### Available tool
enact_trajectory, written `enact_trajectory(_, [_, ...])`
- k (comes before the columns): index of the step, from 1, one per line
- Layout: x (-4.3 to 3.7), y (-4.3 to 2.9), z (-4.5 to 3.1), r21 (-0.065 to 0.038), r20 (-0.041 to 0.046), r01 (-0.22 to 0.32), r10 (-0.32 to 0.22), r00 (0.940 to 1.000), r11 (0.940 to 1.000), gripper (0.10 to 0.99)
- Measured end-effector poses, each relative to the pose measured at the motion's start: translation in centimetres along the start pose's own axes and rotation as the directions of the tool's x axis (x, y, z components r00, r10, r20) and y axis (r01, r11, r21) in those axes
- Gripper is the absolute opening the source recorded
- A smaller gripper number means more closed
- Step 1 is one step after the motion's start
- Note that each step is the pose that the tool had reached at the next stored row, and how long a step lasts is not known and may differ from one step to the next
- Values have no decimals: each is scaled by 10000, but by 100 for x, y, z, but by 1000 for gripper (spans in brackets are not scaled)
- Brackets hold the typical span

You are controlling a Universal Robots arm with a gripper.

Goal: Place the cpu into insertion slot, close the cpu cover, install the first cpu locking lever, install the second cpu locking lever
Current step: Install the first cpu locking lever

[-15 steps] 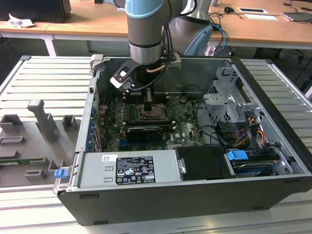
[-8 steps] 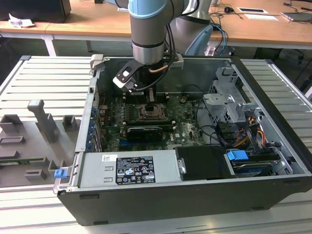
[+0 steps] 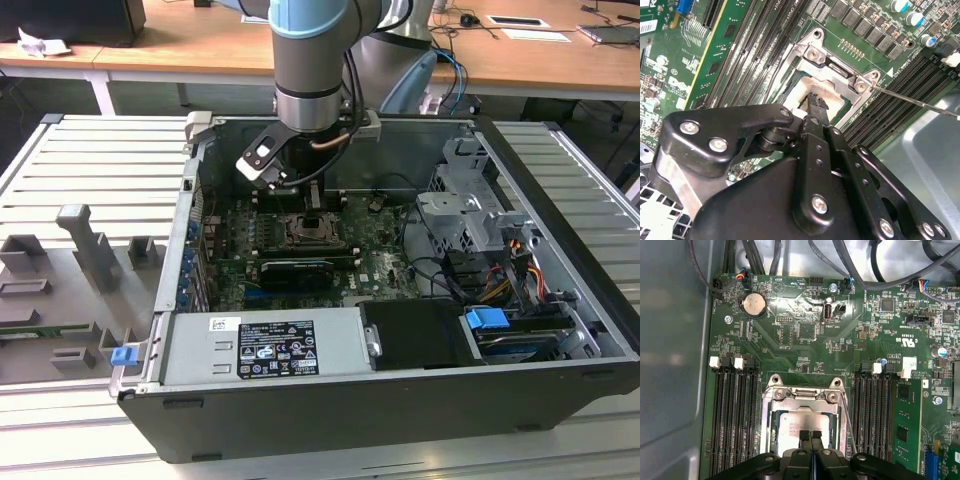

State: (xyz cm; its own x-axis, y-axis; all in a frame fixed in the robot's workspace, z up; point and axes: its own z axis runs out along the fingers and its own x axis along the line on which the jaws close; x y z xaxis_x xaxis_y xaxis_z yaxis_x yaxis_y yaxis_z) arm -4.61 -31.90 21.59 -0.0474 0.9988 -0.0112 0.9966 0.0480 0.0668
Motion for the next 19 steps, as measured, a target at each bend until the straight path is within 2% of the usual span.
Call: enact_trajectory(19, [-1, 8, -112, 0, 0, 1, -1, 10000, 10000, 106])
